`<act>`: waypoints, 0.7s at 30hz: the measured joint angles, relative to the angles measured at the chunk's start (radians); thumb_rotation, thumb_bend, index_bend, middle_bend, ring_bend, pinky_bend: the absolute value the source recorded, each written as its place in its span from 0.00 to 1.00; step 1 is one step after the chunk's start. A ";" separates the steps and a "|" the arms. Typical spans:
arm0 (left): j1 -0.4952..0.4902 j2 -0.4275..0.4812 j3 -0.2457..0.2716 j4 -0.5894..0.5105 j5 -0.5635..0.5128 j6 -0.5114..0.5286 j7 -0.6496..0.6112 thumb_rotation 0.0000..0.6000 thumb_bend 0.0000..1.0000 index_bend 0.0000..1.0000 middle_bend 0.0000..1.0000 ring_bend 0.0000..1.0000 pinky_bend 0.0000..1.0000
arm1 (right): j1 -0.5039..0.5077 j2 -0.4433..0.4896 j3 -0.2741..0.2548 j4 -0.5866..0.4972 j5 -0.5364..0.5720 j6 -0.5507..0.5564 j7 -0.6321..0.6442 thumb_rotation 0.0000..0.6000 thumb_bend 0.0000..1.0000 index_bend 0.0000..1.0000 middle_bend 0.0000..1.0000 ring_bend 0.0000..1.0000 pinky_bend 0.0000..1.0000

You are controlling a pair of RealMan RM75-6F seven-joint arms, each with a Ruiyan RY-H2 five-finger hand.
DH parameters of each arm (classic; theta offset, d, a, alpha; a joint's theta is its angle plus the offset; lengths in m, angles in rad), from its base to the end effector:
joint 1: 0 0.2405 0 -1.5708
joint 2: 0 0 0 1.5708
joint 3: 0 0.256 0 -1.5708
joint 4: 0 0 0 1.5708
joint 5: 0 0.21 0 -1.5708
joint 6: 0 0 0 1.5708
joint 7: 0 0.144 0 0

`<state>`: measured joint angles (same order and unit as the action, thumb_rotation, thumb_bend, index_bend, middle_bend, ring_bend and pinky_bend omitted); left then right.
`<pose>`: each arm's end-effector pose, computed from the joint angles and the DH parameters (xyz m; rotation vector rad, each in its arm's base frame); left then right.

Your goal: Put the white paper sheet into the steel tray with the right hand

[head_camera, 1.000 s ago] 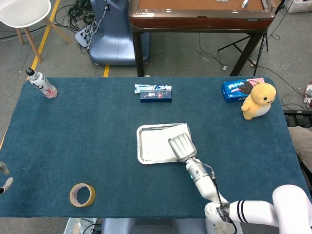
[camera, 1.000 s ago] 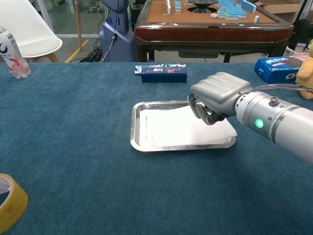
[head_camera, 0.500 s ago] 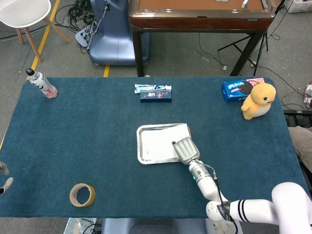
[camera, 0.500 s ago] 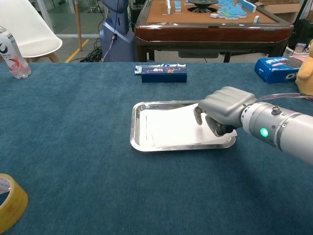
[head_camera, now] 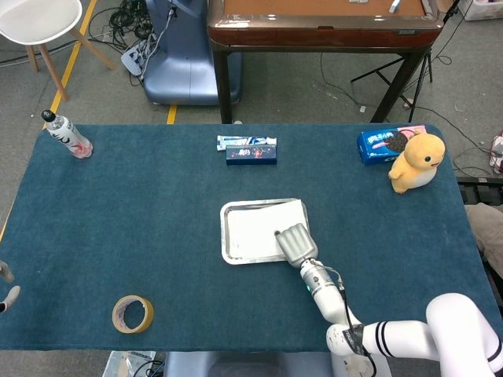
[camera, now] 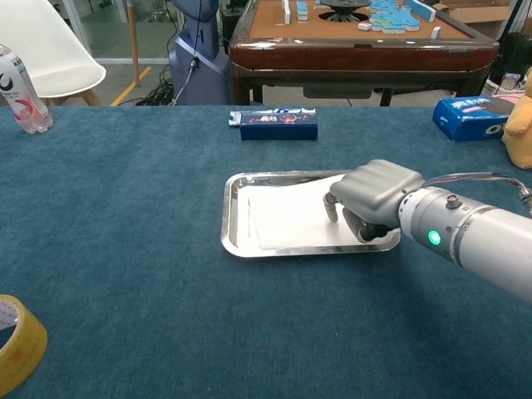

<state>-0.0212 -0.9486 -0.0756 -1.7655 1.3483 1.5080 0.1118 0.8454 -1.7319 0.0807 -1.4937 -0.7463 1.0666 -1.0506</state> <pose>-0.3178 0.1632 0.2126 -1.2449 -0.8693 -0.7191 -0.1339 -0.3126 -0.0792 2.0224 -0.6004 0.4417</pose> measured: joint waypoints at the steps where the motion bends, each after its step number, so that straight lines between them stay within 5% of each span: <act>1: 0.000 0.001 0.000 0.000 0.000 0.000 -0.001 1.00 0.26 0.58 0.42 0.30 0.46 | 0.001 -0.004 0.000 0.004 0.002 0.000 0.000 1.00 0.86 0.34 1.00 1.00 1.00; 21: 0.002 0.005 0.001 -0.003 0.002 0.003 -0.005 1.00 0.26 0.58 0.42 0.30 0.46 | 0.007 -0.072 0.016 0.058 0.020 0.027 0.027 1.00 0.86 0.31 1.00 1.00 1.00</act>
<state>-0.0189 -0.9440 -0.0750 -1.7683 1.3507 1.5109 0.1066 0.8526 -1.8043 0.0971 -1.4352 -0.7265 1.0934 -1.0232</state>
